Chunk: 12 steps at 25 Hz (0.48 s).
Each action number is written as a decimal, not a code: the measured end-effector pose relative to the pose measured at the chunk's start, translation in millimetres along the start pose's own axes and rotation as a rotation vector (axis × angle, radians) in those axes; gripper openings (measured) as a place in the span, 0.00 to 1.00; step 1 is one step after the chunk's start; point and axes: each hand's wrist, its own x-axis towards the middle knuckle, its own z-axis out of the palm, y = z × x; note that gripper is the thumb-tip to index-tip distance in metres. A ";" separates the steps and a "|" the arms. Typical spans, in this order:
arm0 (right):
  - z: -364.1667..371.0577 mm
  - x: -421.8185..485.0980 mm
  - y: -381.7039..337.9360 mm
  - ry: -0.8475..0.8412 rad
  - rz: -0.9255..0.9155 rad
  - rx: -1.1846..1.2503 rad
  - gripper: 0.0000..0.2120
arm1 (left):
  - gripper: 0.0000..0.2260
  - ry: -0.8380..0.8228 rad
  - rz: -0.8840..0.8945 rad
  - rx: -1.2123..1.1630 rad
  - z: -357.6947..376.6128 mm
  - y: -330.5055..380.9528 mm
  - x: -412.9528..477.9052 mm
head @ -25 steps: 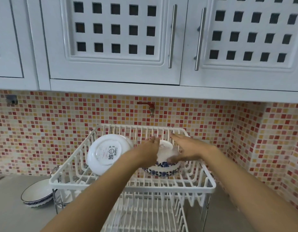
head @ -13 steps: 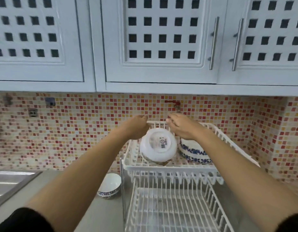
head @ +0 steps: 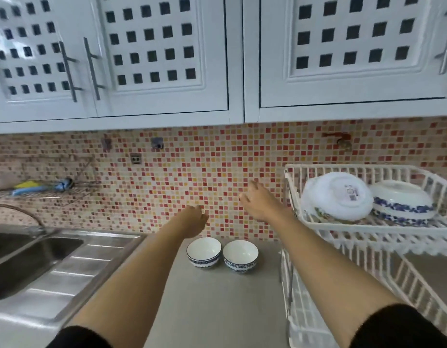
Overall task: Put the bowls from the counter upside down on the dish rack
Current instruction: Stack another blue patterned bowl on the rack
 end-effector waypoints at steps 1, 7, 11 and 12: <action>18.8 0.1 2.2 -0.001 0.035 0.030 0.29 | 0.23 -0.008 -0.020 -0.004 11.4 -10.2 2.2; 127.5 1.3 52.6 -0.091 0.316 0.074 0.29 | 0.20 -0.115 -0.067 -0.056 98.6 -35.1 22.8; 175.8 21.6 78.1 -0.117 0.446 0.099 0.27 | 0.19 -0.172 -0.137 -0.206 146.5 -34.6 60.5; 187.6 29.6 83.9 -0.118 0.468 0.112 0.26 | 0.18 -0.186 -0.159 -0.249 156.6 -33.5 71.4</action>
